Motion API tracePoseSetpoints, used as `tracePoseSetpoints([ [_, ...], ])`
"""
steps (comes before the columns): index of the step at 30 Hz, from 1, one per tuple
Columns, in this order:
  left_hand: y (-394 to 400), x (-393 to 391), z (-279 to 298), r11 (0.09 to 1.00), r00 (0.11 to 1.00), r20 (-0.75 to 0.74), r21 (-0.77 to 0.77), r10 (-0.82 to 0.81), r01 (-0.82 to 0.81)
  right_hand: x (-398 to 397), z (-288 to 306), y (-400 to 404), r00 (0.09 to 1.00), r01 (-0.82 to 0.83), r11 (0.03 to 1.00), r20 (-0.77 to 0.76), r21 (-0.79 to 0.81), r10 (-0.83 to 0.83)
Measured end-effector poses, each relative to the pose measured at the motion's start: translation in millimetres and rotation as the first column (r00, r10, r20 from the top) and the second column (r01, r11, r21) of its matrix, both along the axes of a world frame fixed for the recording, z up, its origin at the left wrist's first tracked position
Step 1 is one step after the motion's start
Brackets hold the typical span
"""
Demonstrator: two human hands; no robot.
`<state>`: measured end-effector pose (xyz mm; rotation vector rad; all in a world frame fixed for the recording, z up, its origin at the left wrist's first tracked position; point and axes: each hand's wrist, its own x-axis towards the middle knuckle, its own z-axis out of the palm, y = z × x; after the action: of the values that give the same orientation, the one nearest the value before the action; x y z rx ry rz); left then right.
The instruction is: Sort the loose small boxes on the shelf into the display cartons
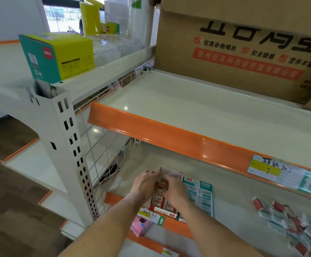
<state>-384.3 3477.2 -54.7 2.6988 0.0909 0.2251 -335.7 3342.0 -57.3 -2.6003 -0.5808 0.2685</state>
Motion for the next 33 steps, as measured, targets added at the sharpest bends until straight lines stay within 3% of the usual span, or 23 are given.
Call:
tracePoseSetpoints([
  [6, -2.3, -2.4, 1.2, 1.0, 1.0, 0.004, -0.007, 0.001, -0.001, -1.8, -6.8, 2.0, 1.0, -0.005, 0.996, 0.015, -0.089, 0.006],
  [16, -7.5, -7.9, 11.4, 0.999, 0.999, -0.014, -0.029, 0.032, -0.033, -5.1, -4.7, -1.4, 0.996, 0.024, 0.999, 0.081, -0.024, -0.023],
  [22, -10.2, -6.8, 15.4, 0.999, 0.997, -0.06, 0.003, 0.042, -0.042, -7.6, -4.2, -2.8, 1.0, 0.009, 1.0, 0.029, -0.011, -0.009],
  [26, -20.5, -1.5, 21.6, 0.997, 0.996, -0.075, 0.062, 0.055, -0.051, -6.8, 0.6, -18.0, 0.985, 0.056, 0.998, 0.164, 0.042, -0.062],
  [33, -60.8, 10.5, 28.4, 0.99, 0.997, -0.078, 0.142, 0.011, 0.0, -1.1, 0.3, -64.2, 0.956, 0.114, 0.992, 0.268, 0.046, -0.123],
])
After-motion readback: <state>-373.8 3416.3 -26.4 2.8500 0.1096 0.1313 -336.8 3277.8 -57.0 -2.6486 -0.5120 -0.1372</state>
